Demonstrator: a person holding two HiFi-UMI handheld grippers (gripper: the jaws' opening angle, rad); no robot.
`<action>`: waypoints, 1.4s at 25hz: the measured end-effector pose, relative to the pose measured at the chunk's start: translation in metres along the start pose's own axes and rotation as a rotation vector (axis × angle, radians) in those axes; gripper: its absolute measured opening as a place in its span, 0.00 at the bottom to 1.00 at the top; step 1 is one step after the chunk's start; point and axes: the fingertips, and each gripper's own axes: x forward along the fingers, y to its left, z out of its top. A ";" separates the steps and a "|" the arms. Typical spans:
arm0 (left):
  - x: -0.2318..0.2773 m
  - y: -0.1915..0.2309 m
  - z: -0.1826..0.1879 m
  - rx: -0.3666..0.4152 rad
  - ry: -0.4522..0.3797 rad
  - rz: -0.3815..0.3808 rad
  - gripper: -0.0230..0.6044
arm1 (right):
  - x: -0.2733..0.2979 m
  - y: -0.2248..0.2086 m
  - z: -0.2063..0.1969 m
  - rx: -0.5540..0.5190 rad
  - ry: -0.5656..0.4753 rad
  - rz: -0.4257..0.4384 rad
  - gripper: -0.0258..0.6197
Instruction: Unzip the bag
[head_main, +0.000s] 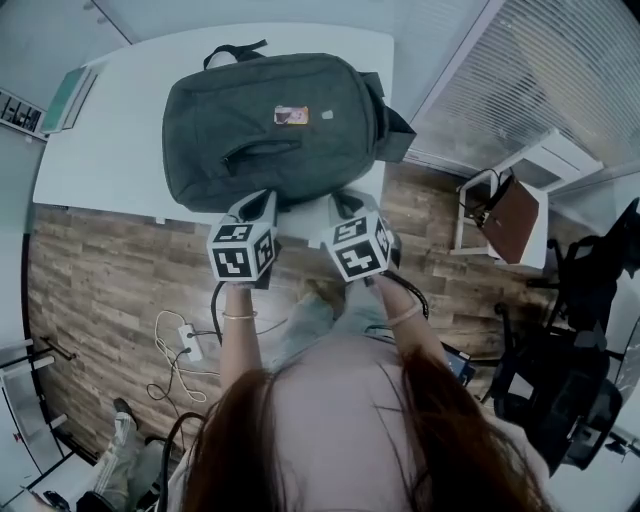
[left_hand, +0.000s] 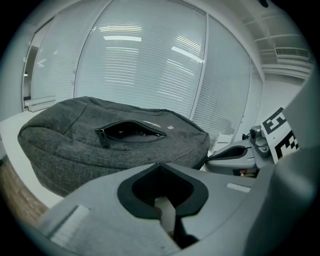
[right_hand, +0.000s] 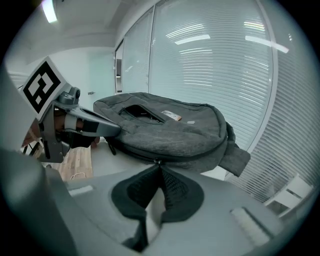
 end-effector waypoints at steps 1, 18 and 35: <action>0.001 0.000 0.000 -0.002 -0.002 0.009 0.05 | 0.000 -0.002 0.000 -0.007 -0.002 0.006 0.05; 0.003 -0.002 -0.002 0.006 0.013 0.204 0.05 | -0.009 -0.037 -0.002 -0.085 -0.031 0.094 0.05; 0.002 -0.003 -0.002 -0.059 -0.010 0.397 0.05 | -0.012 -0.067 0.001 -0.203 -0.087 0.220 0.05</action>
